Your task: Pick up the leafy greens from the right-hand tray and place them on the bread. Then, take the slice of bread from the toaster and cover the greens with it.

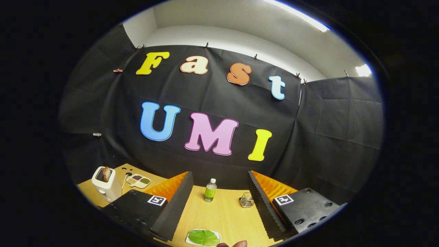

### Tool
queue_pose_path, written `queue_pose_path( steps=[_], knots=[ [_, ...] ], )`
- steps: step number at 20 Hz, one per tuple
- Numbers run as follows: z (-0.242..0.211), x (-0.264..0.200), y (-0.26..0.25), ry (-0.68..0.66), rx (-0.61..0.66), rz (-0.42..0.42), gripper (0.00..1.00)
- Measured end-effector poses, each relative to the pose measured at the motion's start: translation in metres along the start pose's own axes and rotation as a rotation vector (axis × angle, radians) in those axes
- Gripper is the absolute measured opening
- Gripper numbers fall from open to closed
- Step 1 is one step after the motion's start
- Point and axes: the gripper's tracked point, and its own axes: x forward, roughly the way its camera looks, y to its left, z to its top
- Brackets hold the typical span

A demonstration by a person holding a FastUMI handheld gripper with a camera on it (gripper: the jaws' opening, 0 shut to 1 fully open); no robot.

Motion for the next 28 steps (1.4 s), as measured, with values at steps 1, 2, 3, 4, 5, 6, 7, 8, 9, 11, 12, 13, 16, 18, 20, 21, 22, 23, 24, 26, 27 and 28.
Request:
queue_pose_path(
  steps=[1, 2, 3, 4, 5, 6, 7, 8, 9, 11, 12, 13, 16, 18, 20, 21, 22, 23, 24, 26, 27, 28],
  knots=[
    [-0.002, 0.001, 0.000, 0.005, -0.001, 0.002, 0.98],
    [-0.004, 0.002, 0.001, 0.012, -0.003, 0.007, 0.98],
    [-0.008, 0.003, 0.002, 0.024, -0.006, 0.014, 0.98],
    [-0.013, 0.004, 0.004, 0.038, -0.010, 0.024, 0.98],
    [-0.020, 0.005, 0.006, 0.057, -0.013, 0.035, 0.98],
    [-0.029, 0.007, 0.009, 0.083, -0.012, 0.053, 0.98],
    [-0.041, 0.008, 0.015, 0.119, -0.001, 0.083, 0.98],
    [-0.055, 0.009, 0.022, 0.161, 0.022, 0.120, 0.98],
    [-0.071, 0.011, 0.028, 0.210, 0.046, 0.149, 0.98],
    [-0.107, 0.014, 0.032, 0.307, 0.091, 0.179, 0.98],
    [-0.124, 0.016, 0.034, 0.352, 0.108, 0.186, 0.97],
    [-0.140, 0.016, 0.035, 0.393, 0.118, 0.190, 0.98],
    [-0.198, 0.014, 0.038, 0.513, 0.102, 0.207, 0.97],
    [-0.235, 0.010, 0.040, 0.590, 0.076, 0.233, 0.97],
    [-0.272, 0.007, 0.044, 0.677, 0.052, 0.274, 0.97],
    [-0.291, 0.004, 0.045, 0.716, 0.038, 0.297, 0.97],
    [-0.306, 0.004, 0.048, 0.751, 0.022, 0.317, 0.97],
    [-0.323, -0.001, 0.050, 0.780, 0.008, 0.342, 0.96],
    [-0.338, -0.002, 0.053, 0.812, -0.010, 0.366, 0.95],
    [-0.367, -0.003, 0.058, 0.875, -0.042, 0.413, 0.93],
    [-0.380, -0.003, 0.060, 0.904, -0.051, 0.436, 0.93],
    [-0.394, -0.004, 0.062, 0.939, -0.062, 0.453, 0.93]
  ],
)
